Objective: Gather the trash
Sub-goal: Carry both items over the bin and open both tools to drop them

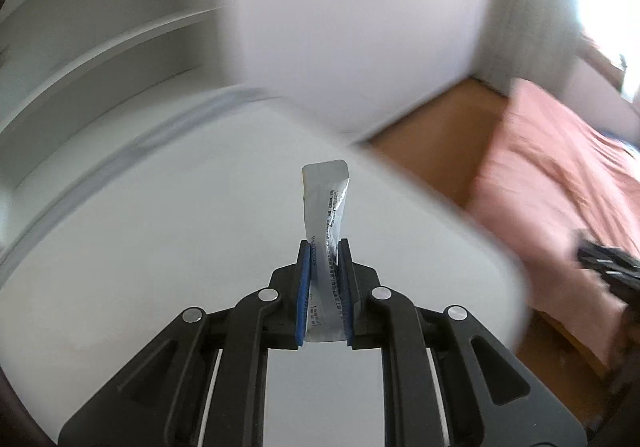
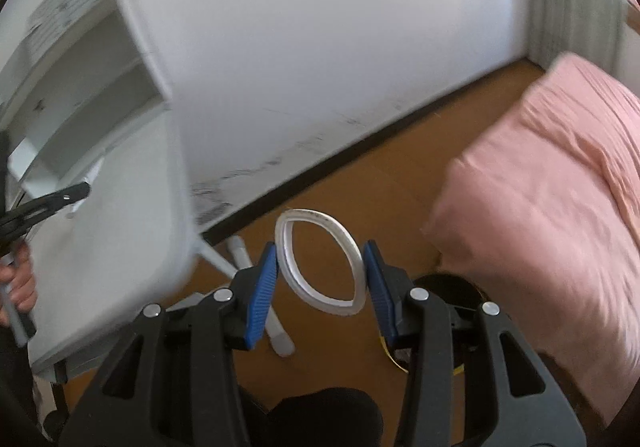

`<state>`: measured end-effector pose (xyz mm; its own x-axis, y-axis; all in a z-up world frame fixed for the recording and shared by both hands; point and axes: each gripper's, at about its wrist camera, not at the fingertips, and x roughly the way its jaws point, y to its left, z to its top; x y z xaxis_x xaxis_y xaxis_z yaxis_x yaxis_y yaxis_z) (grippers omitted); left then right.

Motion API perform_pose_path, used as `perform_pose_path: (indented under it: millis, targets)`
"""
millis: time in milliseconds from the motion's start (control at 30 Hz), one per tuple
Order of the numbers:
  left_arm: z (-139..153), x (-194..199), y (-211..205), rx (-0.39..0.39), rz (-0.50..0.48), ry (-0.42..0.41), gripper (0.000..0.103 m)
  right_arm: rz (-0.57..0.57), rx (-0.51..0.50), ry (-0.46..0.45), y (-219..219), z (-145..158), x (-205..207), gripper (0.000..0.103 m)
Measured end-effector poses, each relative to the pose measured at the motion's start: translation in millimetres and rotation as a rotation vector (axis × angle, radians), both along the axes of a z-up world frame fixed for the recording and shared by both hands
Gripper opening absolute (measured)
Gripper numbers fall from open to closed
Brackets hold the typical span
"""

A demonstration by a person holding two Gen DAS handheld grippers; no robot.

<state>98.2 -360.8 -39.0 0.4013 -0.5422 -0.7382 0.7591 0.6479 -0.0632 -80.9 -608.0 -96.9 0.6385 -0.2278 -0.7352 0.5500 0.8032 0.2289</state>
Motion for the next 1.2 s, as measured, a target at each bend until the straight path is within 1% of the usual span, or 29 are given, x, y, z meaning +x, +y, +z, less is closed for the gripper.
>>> perform_pose_path:
  millis: [33,100,200,333,400,467,533,600,667,733,867,1000,1033,1067,1100,1200]
  targets:
    - [1.1,-12.6,-14.8,-0.01,-0.035,0.003,0.013,-0.028,0.005,0.012,-7.4,-6.5,-8.6,0.043]
    - [1.9,-50.7,-52.8,-0.033,-0.136,0.024,0.013,-0.077,0.027,0.024,-22.8,-18.3,-24.5,0.043]
    - [-4.5,-92.6,-93.3,-0.048,-0.229,0.065,0.013,-0.132,0.049,0.023,-39.3,-31.5,-46.5,0.043]
    - [-24.2,-129.4,-131.3,-0.039,-0.308,0.094,0.013,-0.207,0.097,0.04,-62.5,-59.7,-74.1,0.043]
    - [-40.9,-142.5,-151.4,-0.019,-0.334,0.084,0.013,-0.224,0.117,0.057,-72.2,-74.2,-80.8,0.043]
    - [-58.4,-141.4,-162.3,0.001,-0.354,0.085,0.013,-0.243,0.144,0.082,-82.8,-93.4,-85.0,0.043]
    - [-78.4,-151.5,-174.2,0.029,-0.378,0.103,0.013,-0.258,0.173,0.112,-90.1,-113.0,-88.2,0.043]
    - [-98.6,-141.4,-199.3,0.053,-0.389,0.106,0.013,-0.271,0.206,0.137,-97.2,-133.0,-92.3,0.043]
    - [-113.7,-143.4,-206.9,0.081,-0.395,0.106,0.013,-0.28,0.227,0.154,-101.0,-146.2,-95.5,0.043]
    - [-125.3,-146.6,-215.5,0.101,-0.407,0.123,0.013,-0.288,0.241,0.165,-105.2,-156.0,-96.4,0.043]
    - [-140.0,-153.4,-227.4,0.119,-0.422,0.134,0.013,-0.3,0.264,0.171,-109.6,-167.4,-100.2,0.044]
    - [-142.1,-156.7,-229.5,0.13,-0.441,0.142,0.013,-0.302,0.27,0.162,-113.4,-168.8,-100.0,0.045]
    - [-144.6,-157.6,-232.4,0.135,-0.448,0.141,0.013,-0.306,0.267,0.16,-115.4,-169.1,-100.4,0.05]
    - [-144.5,-158.8,-232.8,0.138,-0.449,0.14,0.013,-0.313,0.266,0.154,-115.7,-168.0,-101.6,0.06]
    - [-146.3,-158.9,-233.7,0.141,-0.452,0.141,0.013,-0.319,0.263,0.141,-116.2,-166.7,-103.2,0.063]
    - [-154.2,-160.2,-240.3,0.151,-0.462,0.154,0.013,-0.337,0.267,0.124,-119.6,-163.6,-109.7,0.063]
